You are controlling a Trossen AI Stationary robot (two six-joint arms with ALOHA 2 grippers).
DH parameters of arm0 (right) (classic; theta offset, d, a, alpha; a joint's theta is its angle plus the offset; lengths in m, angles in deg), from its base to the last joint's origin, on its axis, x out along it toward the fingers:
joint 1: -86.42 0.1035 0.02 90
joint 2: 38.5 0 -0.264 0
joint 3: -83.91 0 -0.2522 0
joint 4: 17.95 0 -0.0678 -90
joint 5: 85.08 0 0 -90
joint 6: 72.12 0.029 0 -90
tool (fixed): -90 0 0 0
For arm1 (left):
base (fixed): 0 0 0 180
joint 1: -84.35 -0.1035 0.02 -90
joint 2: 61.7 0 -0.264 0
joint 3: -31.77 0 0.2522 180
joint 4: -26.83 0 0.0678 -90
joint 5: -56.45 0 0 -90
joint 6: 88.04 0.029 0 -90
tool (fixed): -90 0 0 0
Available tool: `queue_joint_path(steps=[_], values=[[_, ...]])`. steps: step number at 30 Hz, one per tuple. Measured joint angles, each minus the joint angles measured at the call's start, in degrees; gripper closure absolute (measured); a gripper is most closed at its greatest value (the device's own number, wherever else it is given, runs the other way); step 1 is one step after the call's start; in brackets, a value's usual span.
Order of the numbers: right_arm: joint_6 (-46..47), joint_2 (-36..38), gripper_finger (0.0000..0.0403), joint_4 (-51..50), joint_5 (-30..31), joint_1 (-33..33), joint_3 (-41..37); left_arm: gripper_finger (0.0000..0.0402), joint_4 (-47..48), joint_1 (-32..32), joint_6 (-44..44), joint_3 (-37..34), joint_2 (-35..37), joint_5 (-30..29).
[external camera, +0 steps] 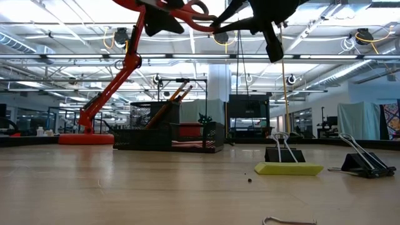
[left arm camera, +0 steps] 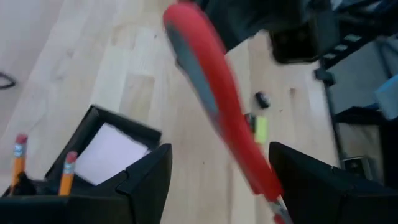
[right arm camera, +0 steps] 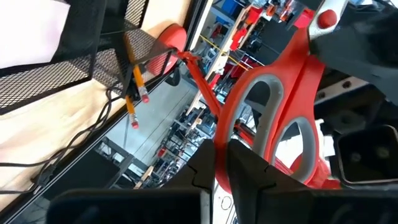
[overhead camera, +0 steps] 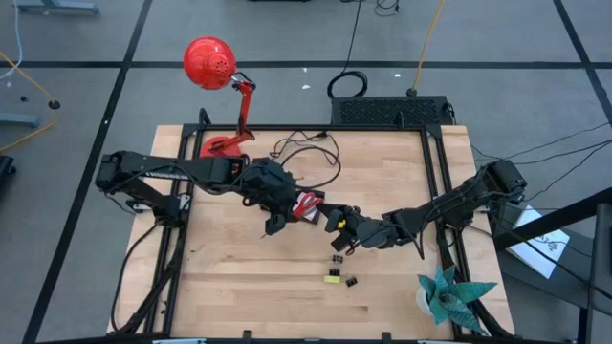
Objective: Pick and place office supplies into organizer
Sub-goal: Put the orange scissors into the desk organizer
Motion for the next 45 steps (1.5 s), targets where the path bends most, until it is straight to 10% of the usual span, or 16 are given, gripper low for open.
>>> queue_joint_path(steps=[14, 34, 45], values=[[0.73, -0.01, 0.0383, -1.81, -0.05, 0.25, -0.02, 0.0379, 2.12, -0.13, 5.08, -0.07, -0.04, 0.03], [18.49, 0.96, 0.0343, -1.77, 1.98, 0.1, 0.09, 0.0382, -3.06, 0.64, 16.66, -0.07, -0.02, -6.41], [39.59, 12.38, 0.0326, -20.57, -2.05, 3.23, -0.06, 0.0382, -2.81, 1.4, 20.13, -0.37, 2.82, -6.75]])
